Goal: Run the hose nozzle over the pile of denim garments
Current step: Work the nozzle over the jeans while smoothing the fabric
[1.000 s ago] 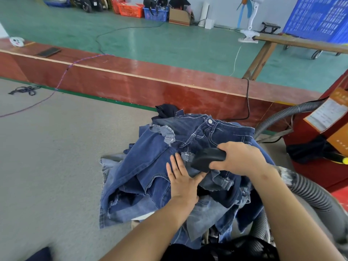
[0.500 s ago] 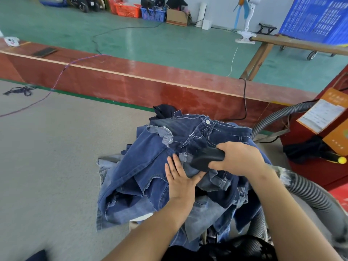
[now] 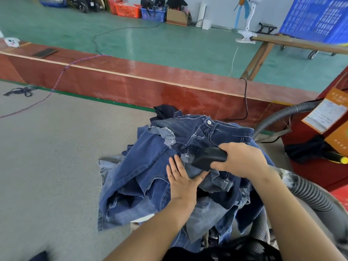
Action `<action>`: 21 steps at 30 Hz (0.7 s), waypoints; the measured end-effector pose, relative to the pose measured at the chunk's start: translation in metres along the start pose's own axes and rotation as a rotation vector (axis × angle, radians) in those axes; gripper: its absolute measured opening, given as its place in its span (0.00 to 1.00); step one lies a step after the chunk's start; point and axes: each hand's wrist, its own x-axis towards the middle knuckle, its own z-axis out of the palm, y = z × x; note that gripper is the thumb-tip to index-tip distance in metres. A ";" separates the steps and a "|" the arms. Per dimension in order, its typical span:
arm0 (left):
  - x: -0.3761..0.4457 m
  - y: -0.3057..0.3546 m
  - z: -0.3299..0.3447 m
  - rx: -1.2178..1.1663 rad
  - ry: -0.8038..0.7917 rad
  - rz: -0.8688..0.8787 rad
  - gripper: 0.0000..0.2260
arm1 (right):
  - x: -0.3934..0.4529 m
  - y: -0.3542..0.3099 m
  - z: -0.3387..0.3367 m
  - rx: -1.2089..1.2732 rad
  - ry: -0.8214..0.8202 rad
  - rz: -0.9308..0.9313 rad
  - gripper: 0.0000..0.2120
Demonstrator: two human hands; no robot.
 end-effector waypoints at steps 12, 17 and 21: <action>0.000 -0.002 -0.002 0.007 -0.011 -0.002 0.55 | 0.005 -0.025 0.013 0.014 0.118 -0.029 0.15; 0.000 0.000 0.000 0.020 -0.016 -0.012 0.49 | -0.004 0.002 -0.001 0.015 0.040 0.009 0.15; 0.001 0.001 0.001 0.030 -0.020 -0.028 0.48 | -0.003 -0.005 0.006 -0.013 0.065 0.008 0.16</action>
